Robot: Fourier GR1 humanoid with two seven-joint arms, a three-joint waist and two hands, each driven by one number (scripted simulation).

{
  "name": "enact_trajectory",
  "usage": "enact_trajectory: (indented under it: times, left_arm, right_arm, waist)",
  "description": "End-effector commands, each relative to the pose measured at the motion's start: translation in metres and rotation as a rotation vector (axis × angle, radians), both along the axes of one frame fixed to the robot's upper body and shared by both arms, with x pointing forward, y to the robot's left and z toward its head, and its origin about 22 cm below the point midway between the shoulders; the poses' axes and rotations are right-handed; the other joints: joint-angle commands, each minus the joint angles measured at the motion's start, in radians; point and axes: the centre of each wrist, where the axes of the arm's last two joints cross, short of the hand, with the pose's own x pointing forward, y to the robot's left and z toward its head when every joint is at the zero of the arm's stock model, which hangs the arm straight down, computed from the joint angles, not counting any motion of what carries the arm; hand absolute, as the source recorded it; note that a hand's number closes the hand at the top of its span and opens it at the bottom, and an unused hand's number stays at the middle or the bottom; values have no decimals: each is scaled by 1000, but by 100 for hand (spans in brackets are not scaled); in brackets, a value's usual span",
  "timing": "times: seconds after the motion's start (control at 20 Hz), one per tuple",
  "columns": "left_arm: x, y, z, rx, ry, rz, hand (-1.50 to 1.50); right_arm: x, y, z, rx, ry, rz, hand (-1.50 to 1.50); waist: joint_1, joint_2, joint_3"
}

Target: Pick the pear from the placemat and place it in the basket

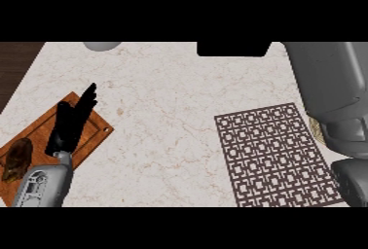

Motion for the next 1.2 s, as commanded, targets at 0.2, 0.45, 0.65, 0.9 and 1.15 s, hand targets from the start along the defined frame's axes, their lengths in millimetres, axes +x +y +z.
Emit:
enact_trajectory:
  times: [0.2,0.45,0.65,0.9,1.15]
  left_arm:
    - [-7,4,-12,1,-6,-7,0]
    - [0,2,1,0,-14,17,0]
    - [-2,11,-1,-9,-1,7,0]
    - [4,5,-9,-6,-1,20,0]
    - [2,26,15,-11,8,25,0]
  right_arm:
    - [8,-51,44,-121,69,-175,150]
    - [13,-98,32,-328,263,-322,150]
    - [11,-139,33,-311,348,-358,150]
    - [2,-186,15,-341,390,-414,150]
    - [-15,-233,-15,-354,392,-355,150]
  waist:
    - [8,5,-1]
    - [-3,3,0]
    - [0,3,0]
    - [-13,2,0]
    - [-24,-7,1]
